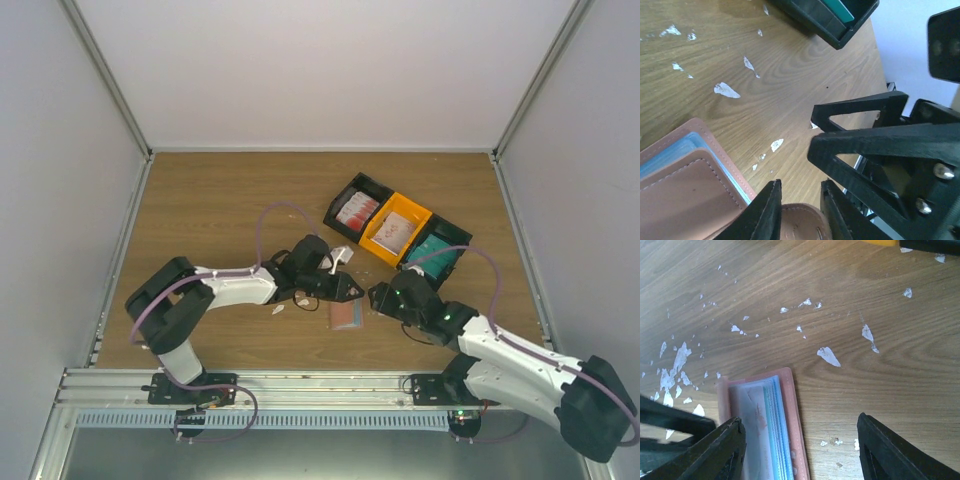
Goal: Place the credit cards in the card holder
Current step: Close the card holder at the center of the board.
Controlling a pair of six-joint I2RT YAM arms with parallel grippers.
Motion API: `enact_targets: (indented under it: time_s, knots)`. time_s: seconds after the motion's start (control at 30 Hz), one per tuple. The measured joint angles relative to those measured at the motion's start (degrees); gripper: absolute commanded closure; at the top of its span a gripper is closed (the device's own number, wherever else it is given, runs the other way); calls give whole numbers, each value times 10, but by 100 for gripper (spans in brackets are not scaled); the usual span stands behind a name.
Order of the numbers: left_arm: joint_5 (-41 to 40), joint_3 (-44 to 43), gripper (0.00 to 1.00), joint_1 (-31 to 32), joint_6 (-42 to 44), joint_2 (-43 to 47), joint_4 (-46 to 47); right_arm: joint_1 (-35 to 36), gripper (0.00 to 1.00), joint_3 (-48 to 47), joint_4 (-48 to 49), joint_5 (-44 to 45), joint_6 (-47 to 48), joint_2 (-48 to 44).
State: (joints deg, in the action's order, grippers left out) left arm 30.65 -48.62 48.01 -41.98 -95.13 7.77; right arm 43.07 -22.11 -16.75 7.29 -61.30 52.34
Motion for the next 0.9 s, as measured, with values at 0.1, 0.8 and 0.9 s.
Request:
enact_targets:
  time_s: [0.1,0.8,0.9]
  knots:
    - [15,0,73,1,-11,-31,32,0,40,0,-3,1,2,-7]
    - [27,-49,51,2,-24,-93,67,0,72,1,44,-207,115,114]
    - [24,-49,50,-1,-24,-95,56,0,71,-10,45,-193,111,151]
